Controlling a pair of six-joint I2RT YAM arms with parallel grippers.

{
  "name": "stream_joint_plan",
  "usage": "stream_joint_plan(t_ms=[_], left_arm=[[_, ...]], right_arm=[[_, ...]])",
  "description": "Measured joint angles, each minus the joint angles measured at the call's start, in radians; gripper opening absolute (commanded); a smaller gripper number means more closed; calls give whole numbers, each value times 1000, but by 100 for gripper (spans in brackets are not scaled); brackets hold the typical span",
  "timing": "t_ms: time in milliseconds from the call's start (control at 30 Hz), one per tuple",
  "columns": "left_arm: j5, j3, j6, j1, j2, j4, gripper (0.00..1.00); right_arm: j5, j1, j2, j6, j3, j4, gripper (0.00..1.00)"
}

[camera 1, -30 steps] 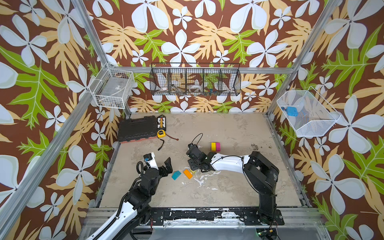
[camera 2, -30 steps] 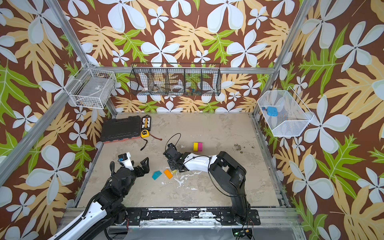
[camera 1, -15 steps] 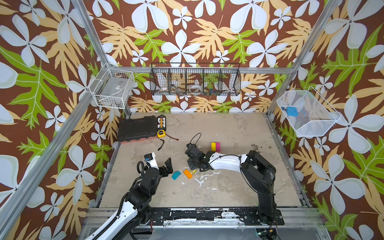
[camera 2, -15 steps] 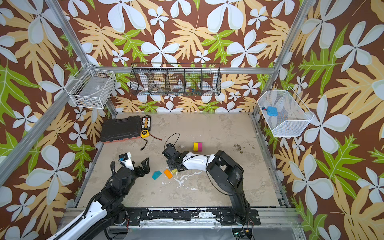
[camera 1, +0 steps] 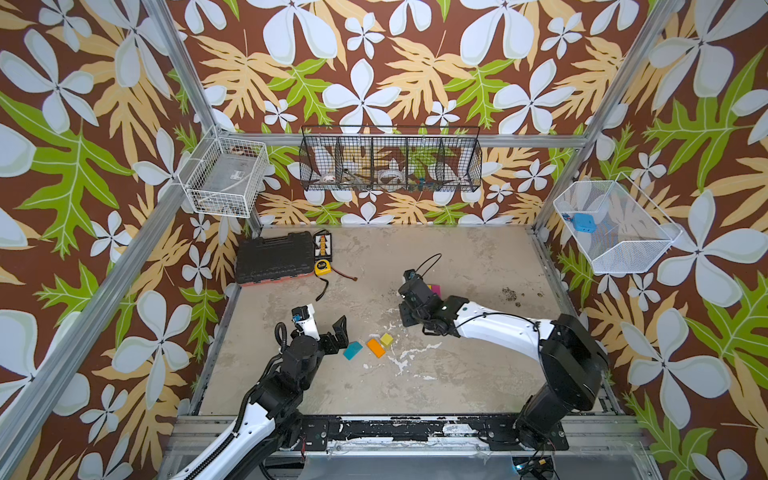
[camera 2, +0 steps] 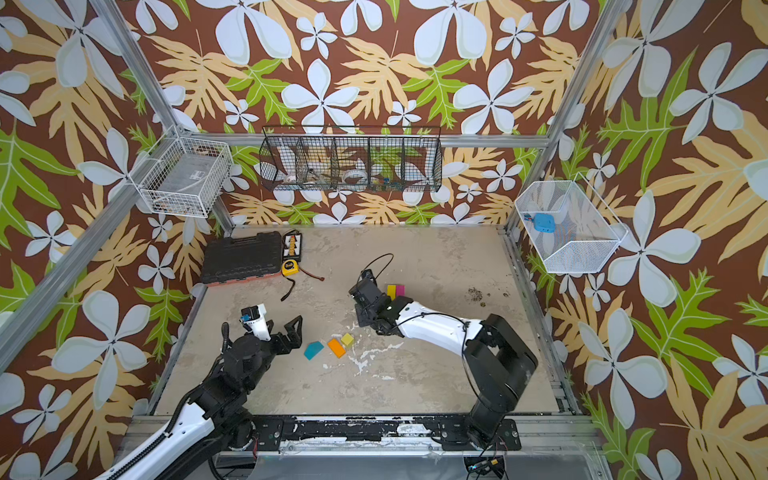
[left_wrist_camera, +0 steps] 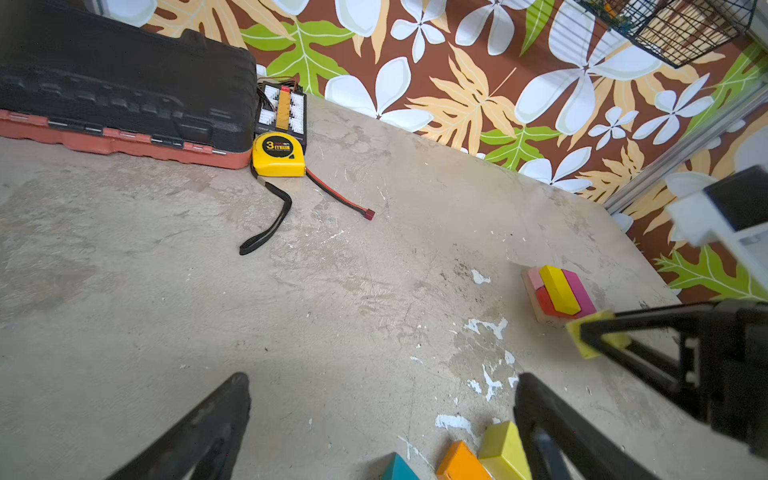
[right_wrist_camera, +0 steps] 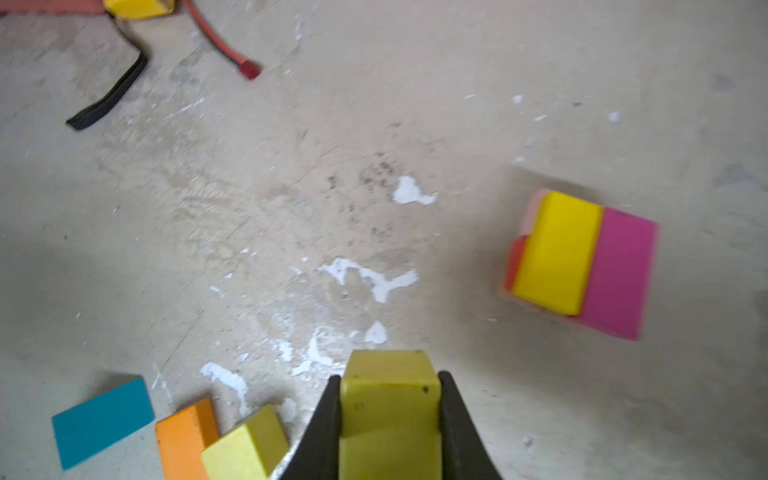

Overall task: Build the wood block tower
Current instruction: 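Lift the yellow-green cube with the right gripper and carry it to the tower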

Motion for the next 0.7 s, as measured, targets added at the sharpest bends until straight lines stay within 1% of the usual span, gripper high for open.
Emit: stream_joint_plan(t_ms=[167, 267, 333, 500, 700], left_arm=[[13, 0, 3, 0, 0, 2, 100], [45, -5, 9, 0, 0, 19, 100], [74, -10, 18, 0, -1, 31, 100], [141, -21, 40, 0, -8, 63, 100], [191, -28, 56, 0, -3, 88, 100]], right_arm=[[1, -138, -141, 21, -90, 4, 14], [-26, -219, -172, 21, -105, -5, 14], [-27, -254, -175, 20, -105, -9, 14], [-38, -279, -149, -2, -88, -41, 14], [-20, -283, -66, -40, -27, -70, 14]])
